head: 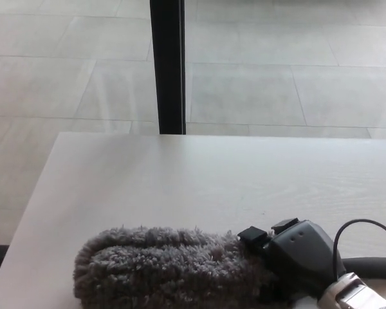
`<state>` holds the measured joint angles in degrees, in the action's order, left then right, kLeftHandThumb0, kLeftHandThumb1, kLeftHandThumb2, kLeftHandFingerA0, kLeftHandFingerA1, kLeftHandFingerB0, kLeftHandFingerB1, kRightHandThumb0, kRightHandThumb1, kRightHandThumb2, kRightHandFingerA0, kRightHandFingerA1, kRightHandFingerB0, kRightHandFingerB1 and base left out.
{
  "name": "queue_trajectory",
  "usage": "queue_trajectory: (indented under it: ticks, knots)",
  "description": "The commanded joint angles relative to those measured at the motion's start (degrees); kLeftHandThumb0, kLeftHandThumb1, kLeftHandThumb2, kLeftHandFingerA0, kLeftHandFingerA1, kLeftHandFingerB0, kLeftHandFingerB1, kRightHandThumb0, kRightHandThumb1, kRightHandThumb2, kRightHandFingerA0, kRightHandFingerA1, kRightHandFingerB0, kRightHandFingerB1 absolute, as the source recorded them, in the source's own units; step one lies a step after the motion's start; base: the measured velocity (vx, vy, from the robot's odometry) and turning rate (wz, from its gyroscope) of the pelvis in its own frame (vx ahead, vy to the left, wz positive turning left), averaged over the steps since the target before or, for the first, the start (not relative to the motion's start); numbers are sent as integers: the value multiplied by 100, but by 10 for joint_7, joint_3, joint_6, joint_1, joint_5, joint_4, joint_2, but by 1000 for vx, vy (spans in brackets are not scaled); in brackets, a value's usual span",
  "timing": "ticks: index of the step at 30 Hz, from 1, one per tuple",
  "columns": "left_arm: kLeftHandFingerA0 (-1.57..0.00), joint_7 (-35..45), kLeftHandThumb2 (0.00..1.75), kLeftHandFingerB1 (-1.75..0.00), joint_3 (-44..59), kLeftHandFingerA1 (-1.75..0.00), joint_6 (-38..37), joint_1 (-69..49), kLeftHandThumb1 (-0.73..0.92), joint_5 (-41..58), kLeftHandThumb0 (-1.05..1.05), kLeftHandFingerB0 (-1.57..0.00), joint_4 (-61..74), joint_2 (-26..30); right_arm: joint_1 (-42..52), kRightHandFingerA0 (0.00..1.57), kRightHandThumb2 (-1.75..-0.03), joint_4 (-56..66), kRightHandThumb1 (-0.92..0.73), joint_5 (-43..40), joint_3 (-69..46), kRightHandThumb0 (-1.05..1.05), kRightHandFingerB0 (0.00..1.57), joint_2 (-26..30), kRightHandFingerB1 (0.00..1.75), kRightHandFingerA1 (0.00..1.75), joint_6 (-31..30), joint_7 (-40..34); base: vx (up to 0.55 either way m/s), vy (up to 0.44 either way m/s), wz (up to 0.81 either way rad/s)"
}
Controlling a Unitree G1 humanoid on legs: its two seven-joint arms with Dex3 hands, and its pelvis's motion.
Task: The robot uses its right hand to pick up the duster kept in the middle of the desk and use it to wipe the desk by swiping its surface twice
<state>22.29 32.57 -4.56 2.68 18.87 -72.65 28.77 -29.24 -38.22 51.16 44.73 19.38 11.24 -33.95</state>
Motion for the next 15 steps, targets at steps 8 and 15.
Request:
queue_trajectory:
  ticks: [8,15]
  knots:
    - [-63,-3,62,-49,-8,-56,-11,-17,76,-4,-47,-51,5,3,-72,98,-68,-94,-76,-15,-91,-38,82,-40,90,175,-78,59,0,0,0]
    - [-68,4,63,-51,0,-60,-13,-24,71,4,-48,-50,0,2,-80,91,-64,-168,-75,-3,-98,-38,78,-15,111,175,-114,74,0,0,0]
